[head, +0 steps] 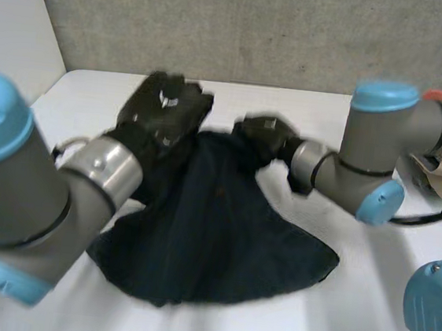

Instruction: Fold the laundry.

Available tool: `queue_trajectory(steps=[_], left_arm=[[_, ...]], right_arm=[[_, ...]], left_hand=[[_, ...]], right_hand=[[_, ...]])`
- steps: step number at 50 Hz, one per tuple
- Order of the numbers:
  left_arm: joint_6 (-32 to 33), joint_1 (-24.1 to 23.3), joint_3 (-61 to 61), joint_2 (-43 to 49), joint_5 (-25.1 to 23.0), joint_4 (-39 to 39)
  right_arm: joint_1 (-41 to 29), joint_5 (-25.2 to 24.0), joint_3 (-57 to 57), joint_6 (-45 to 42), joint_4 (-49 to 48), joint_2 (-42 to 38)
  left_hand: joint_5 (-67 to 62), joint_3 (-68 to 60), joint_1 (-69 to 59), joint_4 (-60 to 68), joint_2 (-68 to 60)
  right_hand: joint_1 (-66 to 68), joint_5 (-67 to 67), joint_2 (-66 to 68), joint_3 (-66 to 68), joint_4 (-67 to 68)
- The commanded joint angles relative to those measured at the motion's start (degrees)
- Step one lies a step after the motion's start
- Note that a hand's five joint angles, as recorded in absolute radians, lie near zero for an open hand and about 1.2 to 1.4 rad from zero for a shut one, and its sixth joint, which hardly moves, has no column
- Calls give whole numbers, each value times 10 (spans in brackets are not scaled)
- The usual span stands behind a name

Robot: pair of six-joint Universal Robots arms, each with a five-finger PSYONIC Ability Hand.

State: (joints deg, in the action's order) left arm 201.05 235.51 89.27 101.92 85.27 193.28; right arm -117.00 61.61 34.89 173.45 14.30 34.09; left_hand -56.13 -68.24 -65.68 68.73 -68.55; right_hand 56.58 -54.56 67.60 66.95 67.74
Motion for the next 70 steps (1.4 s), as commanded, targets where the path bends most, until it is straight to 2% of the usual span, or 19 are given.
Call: queue_trajectory(steps=[1,4,9,13,18,22,28,34,37,38,39,41,45,49,53,58,62,65,70], left_arm=[[184,18,-231,82,-5,74],[231,21,-312,97,-21,111],[225,20,-350,95,-29,151],[213,9,-299,93,-28,152],[197,-8,-177,73,-27,155],[188,-36,-76,72,-5,154],[158,-86,57,73,90,151],[98,-145,112,70,121,150],[67,-154,120,59,120,146],[60,-153,121,51,120,141],[58,-153,120,44,120,137],[53,-145,120,36,120,130],[50,-94,124,24,116,112],[47,-25,147,2,107,100],[38,33,173,-4,54,100],[9,106,209,-1,-62,97],[5,135,226,4,-113,102],[-1,149,221,11,-121,98],[-25,139,212,45,-124,99]], right_arm=[[2,120,-4,24,-234,127],[2,147,21,24,-326,188],[5,155,50,16,-377,238],[6,152,89,-8,-367,261],[6,134,218,-49,-361,291],[5,129,315,-89,-354,293],[12,134,456,-158,-333,296],[36,135,577,-215,-296,324],[49,132,609,-224,-296,329],[56,131,624,-224,-295,331],[59,131,629,-224,-294,331],[66,129,638,-222,-294,331],[92,130,652,-214,-292,334],[112,129,655,-205,-292,340],[124,129,655,-196,-292,340],[128,130,652,-177,-291,338],[131,129,650,-167,-291,334],[131,130,650,-166,-291,333],[128,129,651,-166,-291,333]], left_hand=[[-139,-118,-143,113,-115],[-139,-118,-143,113,-115],[-139,-118,-143,113,-115],[-139,-118,-143,113,-115],[-139,-118,-143,113,-115],[-139,-118,-143,113,-115],[-139,-118,-143,113,-115],[-139,-118,-143,113,-115],[114,135,110,-140,138],[290,311,285,-316,314],[340,361,335,-366,364],[347,368,343,-373,371],[379,400,375,-405,403],[428,449,423,-454,452],[430,451,425,-456,454],[394,415,390,-420,419],[381,402,376,-407,405],[378,399,373,-404,402],[316,337,311,-341,340]], right_hand=[[234,-154,124,131,123],[234,-154,124,131,123],[234,-154,124,131,123],[234,-154,124,131,123],[234,-154,124,131,123],[234,-154,124,131,123],[234,-154,124,131,123],[234,-154,124,131,123],[234,-154,124,131,123],[234,-154,124,131,123],[234,-154,124,131,123],[234,-154,124,131,123],[234,-154,124,131,123],[234,-154,124,131,123],[234,-154,124,131,123],[234,-154,124,131,123],[234,-154,124,131,123],[234,-154,124,131,123],[234,-154,124,131,123]])
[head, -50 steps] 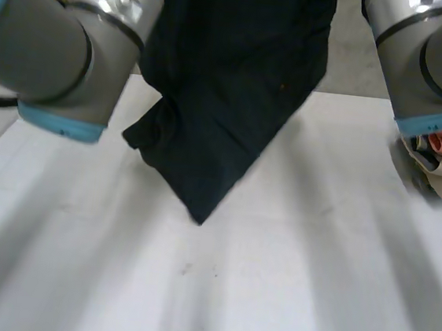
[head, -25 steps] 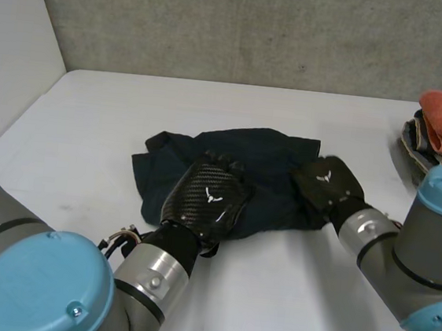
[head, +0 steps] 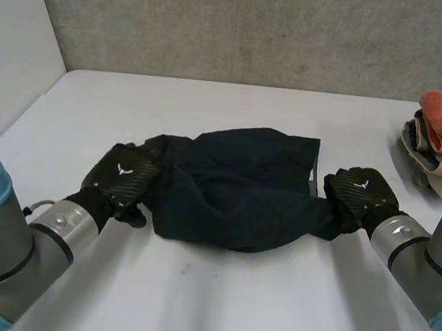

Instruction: Fold the laundry.

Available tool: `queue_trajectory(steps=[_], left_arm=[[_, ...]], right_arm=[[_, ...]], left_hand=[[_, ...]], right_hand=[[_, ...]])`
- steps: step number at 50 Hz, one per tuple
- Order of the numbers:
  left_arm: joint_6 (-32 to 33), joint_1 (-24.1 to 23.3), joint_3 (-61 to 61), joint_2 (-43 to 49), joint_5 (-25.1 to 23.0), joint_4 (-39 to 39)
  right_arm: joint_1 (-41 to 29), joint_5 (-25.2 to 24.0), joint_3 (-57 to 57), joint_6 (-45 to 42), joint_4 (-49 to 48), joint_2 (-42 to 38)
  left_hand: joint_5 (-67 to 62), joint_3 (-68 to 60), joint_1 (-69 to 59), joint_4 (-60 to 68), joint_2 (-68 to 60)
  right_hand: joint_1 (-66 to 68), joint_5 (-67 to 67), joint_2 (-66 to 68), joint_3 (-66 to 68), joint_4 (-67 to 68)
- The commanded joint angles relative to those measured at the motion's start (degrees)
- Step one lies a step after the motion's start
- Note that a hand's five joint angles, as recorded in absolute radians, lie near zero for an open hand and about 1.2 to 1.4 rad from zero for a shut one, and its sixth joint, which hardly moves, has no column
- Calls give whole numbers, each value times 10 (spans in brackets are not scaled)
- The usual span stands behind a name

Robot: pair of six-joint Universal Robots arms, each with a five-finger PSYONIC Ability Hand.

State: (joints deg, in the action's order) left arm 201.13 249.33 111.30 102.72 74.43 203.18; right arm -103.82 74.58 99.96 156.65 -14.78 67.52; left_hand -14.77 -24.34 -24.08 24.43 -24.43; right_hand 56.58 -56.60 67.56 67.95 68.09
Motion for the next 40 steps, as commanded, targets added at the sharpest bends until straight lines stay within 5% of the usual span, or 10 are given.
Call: queue_trajectory(steps=[1,7,31,33,37,40], left_arm=[[-28,-2,-8,42,-16,1],[-28,-45,-11,59,-10,2],[-21,-63,-81,156,-5,6],[-21,-69,-90,162,-1,6],[-20,-80,-109,172,30,5],[-18,-82,-114,163,66,1]], right_arm=[[-4,0,2,1,-1,-1],[-4,-1,3,1,-1,-3],[-3,1,3,1,-1,-10],[-2,2,3,1,-1,-10],[-2,7,2,-1,0,-9],[-2,8,1,-7,1,-8]], left_hand=[[-108,-113,-115,112,-112],[-177,-182,-184,181,-181],[-201,-205,-208,204,-204],[-238,-242,-245,241,-241],[-521,-526,-528,525,-525],[-552,-557,-559,556,-556]], right_hand=[[234,-134,124,121,119],[234,-134,124,121,119],[234,-134,124,121,119],[234,-134,124,121,119],[234,-134,124,121,119],[234,-134,124,121,119]])
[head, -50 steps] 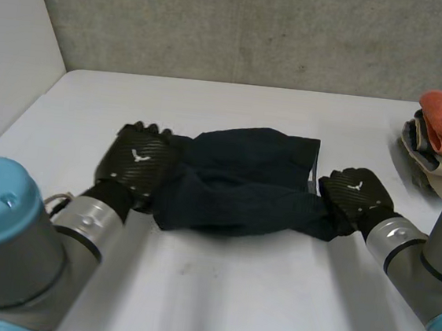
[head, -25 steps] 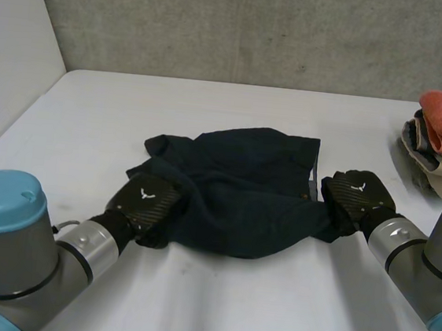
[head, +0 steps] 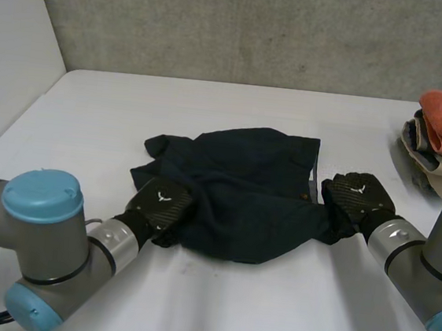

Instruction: Fold the laundry.

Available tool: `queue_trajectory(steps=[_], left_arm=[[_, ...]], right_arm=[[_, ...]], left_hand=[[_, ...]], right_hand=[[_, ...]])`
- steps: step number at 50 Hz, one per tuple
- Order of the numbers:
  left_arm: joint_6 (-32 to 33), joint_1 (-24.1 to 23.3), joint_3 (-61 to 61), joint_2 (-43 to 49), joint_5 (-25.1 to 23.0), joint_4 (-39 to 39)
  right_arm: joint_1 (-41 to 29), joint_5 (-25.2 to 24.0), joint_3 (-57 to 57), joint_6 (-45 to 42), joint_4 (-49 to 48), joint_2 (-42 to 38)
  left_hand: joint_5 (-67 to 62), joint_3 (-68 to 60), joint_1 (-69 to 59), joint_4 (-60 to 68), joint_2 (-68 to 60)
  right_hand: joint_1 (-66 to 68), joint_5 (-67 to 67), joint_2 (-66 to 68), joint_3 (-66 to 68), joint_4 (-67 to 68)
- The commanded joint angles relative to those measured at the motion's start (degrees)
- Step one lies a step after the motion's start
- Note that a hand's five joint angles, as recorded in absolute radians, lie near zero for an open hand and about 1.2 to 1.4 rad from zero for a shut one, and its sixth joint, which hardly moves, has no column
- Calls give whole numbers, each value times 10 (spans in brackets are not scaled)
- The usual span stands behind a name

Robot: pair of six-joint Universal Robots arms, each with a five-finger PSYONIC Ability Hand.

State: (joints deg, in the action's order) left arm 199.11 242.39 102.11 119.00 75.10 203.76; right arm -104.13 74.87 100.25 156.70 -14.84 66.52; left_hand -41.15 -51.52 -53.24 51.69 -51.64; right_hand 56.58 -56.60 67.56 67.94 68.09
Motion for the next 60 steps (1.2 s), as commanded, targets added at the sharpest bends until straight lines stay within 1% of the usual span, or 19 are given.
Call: queue_trajectory(steps=[1,4,9,14,15,16,21,24,27,31,32,37,40,44,46,47,51,54,60], left_arm=[[3,-14,-21,-2,68,-5],[9,-18,-17,-48,97,-13],[27,-26,9,-159,111,-91],[30,-32,23,-271,111,-218],[30,-31,28,-308,112,-283],[30,-31,28,-313,112,-291],[34,-31,40,-353,111,-441],[35,-31,47,-345,112,-459],[51,-31,49,-314,112,-441],[97,-27,22,-232,118,-378],[105,-26,11,-216,121,-364],[159,-25,-90,-121,163,-275],[217,-23,-212,-68,200,-211],[261,-21,-365,-28,203,-120],[269,-19,-413,-21,199,-78],[276,-16,-458,-12,191,-28],[269,3,-524,-7,151,78],[260,12,-536,-8,139,121],[212,13,-504,-11,148,140]], right_arm=[[2,5,-4,-10,3,4],[2,5,-9,-17,13,12],[-4,1,-18,-112,123,110],[-5,4,-14,-221,232,170],[-7,5,-13,-239,252,175],[-7,5,-11,-253,268,179],[-23,8,-1,-357,423,220],[-24,4,-3,-376,459,217],[-23,5,-6,-377,454,207],[-25,10,-29,-377,430,132],[-27,16,-53,-375,416,96],[-60,63,-166,-353,367,24],[-80,100,-268,-330,318,-12],[-85,115,-384,-311,226,-36],[-83,114,-436,-301,139,-39],[-83,114,-450,-296,104,-39],[-87,105,-469,-273,-89,-32],[-88,94,-472,-269,-199,-31],[-95,89,-473,-267,-201,-52]], left_hand=[[-289,-285,-268,283,-284],[-289,-285,-268,283,-284],[-289,-285,-268,283,-284],[-289,-285,-268,283,-284],[-289,-285,-268,283,-284],[-289,-285,-268,283,-284],[-289,-285,-268,283,-284],[-289,-285,-268,283,-284],[-289,-285,-268,283,-284],[-289,-285,-268,283,-284],[-289,-285,-268,283,-284],[-289,-285,-268,283,-284],[-289,-285,-268,283,-284],[-289,-285,-268,283,-284],[-289,-285,-268,283,-284],[-289,-285,-268,283,-284],[-289,-285,-268,283,-284],[-289,-285,-268,283,-284],[-289,-285,-268,283,-284]], right_hand=[[234,-134,124,121,119],[234,-134,124,121,119],[234,-134,124,121,119],[234,-134,124,121,119],[234,-134,124,121,119],[234,-134,124,121,119],[234,-134,124,121,119],[234,-134,124,121,119],[234,-134,124,121,119],[234,-134,124,121,119],[234,-134,124,121,119],[234,-134,124,121,119],[234,-134,124,121,119],[234,-134,124,121,119],[234,-134,124,121,119],[234,-134,124,121,119],[234,-134,124,121,119],[234,-134,124,121,119],[234,-134,124,121,119]])
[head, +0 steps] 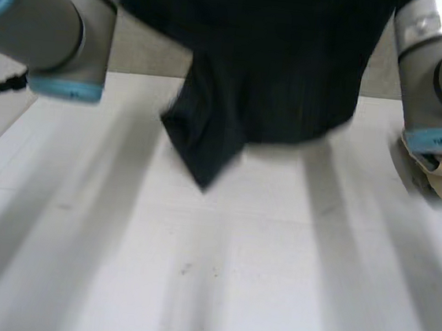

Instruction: Fold the laundry.

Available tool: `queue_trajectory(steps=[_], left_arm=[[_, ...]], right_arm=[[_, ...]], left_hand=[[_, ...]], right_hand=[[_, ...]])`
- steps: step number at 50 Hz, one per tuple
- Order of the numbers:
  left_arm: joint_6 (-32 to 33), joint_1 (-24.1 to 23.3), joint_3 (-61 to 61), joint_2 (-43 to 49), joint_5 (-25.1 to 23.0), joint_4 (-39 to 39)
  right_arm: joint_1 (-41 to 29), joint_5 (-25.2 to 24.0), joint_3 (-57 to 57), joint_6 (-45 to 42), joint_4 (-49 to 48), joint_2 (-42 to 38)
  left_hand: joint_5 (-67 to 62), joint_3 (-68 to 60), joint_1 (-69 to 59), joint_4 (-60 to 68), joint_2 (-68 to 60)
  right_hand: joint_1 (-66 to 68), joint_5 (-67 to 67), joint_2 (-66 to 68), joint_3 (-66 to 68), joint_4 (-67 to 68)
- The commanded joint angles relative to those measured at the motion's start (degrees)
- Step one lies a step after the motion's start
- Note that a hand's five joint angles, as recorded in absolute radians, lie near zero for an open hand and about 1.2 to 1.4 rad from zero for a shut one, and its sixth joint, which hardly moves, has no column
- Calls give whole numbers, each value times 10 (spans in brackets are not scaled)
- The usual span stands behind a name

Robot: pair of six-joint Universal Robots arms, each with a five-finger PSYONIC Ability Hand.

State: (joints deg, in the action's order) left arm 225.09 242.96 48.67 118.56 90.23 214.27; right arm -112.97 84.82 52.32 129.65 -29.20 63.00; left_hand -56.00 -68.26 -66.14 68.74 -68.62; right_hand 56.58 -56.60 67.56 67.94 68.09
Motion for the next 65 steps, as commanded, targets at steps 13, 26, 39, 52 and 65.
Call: queue_trajectory(steps=[13,26,39,52,65], left_arm=[[-71,-4,314,-4,-2,31],[-77,-48,560,-108,-1,-50],[-80,-93,639,-325,26,-501],[-106,-140,568,-275,28,-439],[-14,-94,305,19,33,-162]], right_arm=[[-22,-6,154,25,34,-67],[-15,-6,300,44,286,-25],[-8,-15,477,-87,621,186],[-2,-10,484,-95,528,189],[-9,57,319,-30,321,12]], left_hand=[[-140,-117,-139,113,-114],[-140,-117,-139,113,-114],[-140,-117,-139,113,-114],[-140,-117,-139,113,-114],[-140,-117,-139,113,-114]], right_hand=[[234,-134,124,121,119],[234,-134,124,121,119],[234,-134,124,121,119],[234,-134,124,121,119],[234,-134,124,121,119]])
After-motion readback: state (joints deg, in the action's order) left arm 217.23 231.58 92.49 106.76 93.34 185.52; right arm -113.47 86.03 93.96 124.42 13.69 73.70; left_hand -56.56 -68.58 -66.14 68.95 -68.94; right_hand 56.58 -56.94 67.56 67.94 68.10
